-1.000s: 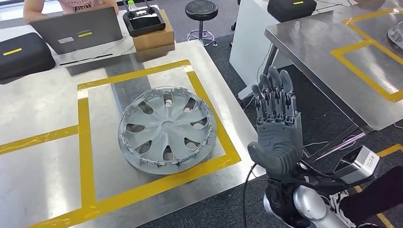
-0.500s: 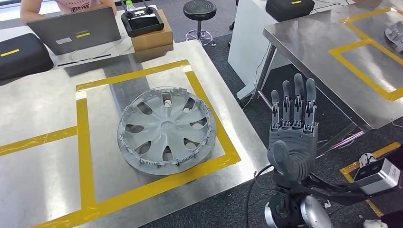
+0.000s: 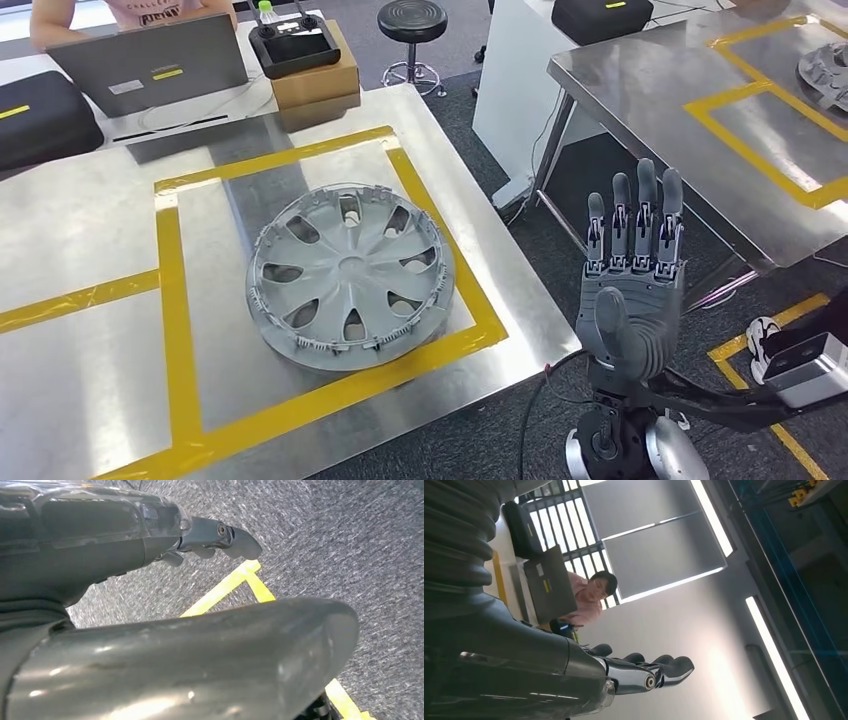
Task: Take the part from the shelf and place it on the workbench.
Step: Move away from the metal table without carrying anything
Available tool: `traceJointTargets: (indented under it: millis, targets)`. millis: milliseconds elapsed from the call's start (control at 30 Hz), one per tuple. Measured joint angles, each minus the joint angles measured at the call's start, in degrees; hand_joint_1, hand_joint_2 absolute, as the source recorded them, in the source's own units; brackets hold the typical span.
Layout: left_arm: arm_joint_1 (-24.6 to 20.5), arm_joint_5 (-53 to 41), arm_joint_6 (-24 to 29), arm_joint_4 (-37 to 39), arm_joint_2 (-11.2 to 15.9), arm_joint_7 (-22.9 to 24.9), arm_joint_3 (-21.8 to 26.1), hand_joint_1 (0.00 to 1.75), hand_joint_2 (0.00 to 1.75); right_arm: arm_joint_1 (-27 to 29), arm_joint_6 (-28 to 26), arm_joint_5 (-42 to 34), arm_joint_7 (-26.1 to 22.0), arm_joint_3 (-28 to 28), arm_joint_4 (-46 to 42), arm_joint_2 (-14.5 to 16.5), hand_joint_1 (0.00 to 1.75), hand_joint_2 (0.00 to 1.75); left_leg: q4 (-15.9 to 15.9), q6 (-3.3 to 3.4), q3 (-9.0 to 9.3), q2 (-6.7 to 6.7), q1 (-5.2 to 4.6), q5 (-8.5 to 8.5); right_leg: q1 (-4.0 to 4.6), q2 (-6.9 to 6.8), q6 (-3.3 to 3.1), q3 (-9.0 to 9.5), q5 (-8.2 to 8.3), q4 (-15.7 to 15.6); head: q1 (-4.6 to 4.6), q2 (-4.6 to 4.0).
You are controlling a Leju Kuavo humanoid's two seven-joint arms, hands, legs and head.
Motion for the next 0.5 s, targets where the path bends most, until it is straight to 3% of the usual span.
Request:
traceJointTargets:
  millis: [67,133,200,267,333,400,433,467,500]
  targets:
    - [-0.1,-0.3,0.0,0.0,0.0,0.1,0.0,0.0,0.0,0.0,0.0,0.2,0.0,0.0,-0.1,0.0,0.0,1.75,0.0,-0.12,0.05,-0.12,-0.18,-0.01,0.2,0.42,-1.04,3.54,4.44,-7.8,-0.03,0.0]
    - [-0.2,-0.5,-0.1,0.0,0.1,0.4,0.0,0.0,0.0,0.0,0.1,0.3,0.0,0.0,-0.4,0.0,0.0,1.75,0.0,-0.59,-0.13,-0.41,-0.15,0.2,0.52,0.78,-1.77,6.05,6.43,-13.3,-0.29,0.0]
    - [-0.3,-0.7,-0.2,0.0,0.1,0.7,0.0,0.0,0.0,0.0,0.3,0.4,0.0,0.0,-0.7,0.0,0.0,1.75,-0.1,-1.37,-0.37,-0.8,0.1,0.62,0.8,0.58,-2.03,6.37,6.73,-14.4,-0.35,0.0]
    - [-0.2,-0.8,-0.2,0.0,0.4,1.0,0.0,0.0,0.0,0.0,0.8,0.3,0.0,0.0,-0.9,0.0,0.0,1.75,0.5,-2.15,-0.78,-0.79,0.16,-0.16,0.59,-0.11,-2.46,6.42,7.5,-15.5,-0.22,0.0]
    - [-0.3,-0.9,-0.2,0.0,0.7,1.4,0.0,0.0,0.0,0.1,1.4,0.3,-0.1,0.1,-1.0,0.0,0.0,1.75,4.2,-2.94,-2.31,-0.16,0.31,-3.66,0.21,-0.86,-2.8,6.18,8.43,-16.4,-0.71,0.0]
    - [-0.2,-1.1,-0.2,0.0,1.1,1.7,0.0,0.0,0.0,0.4,1.8,0.1,-0.3,0.1,-0.9,0.1,0.0,1.75,11.2,-3.74,-4.81,0.26,0.86,-8.0,0.11,-1.35,-2.79,5.42,8.98,-16.4,-1.42,0.0]
    - [-0.2,-1.2,-0.2,0.0,1.2,1.8,0.0,0.0,0.0,0.6,2.0,0.1,-0.3,0.1,-0.9,0.1,0.0,1.75,13.9,-4.15,-5.54,0.32,1.18,-9.07,0.04,-1.6,-2.62,4.95,9.22,-16.3,-1.67,0.0]
    - [-0.2,-1.2,-0.2,0.0,1.4,1.9,0.0,0.0,0.0,0.7,2.0,0.0,-0.4,0.2,-0.9,0.1,0.0,1.75,14.8,-4.54,-5.39,0.38,1.5,-9.03,-0.08,-1.82,-2.44,4.45,9.45,-16.0,-1.92,0.0]
    - [-0.2,-1.2,-0.2,0.0,1.6,1.9,0.0,0.0,0.0,0.8,2.1,-0.1,-0.4,0.2,-0.9,0.1,0.0,1.75,13.5,-4.93,-4.12,0.49,1.79,-7.93,-0.27,-1.99,-2.22,3.94,9.64,-15.7,-2.1,0.0]
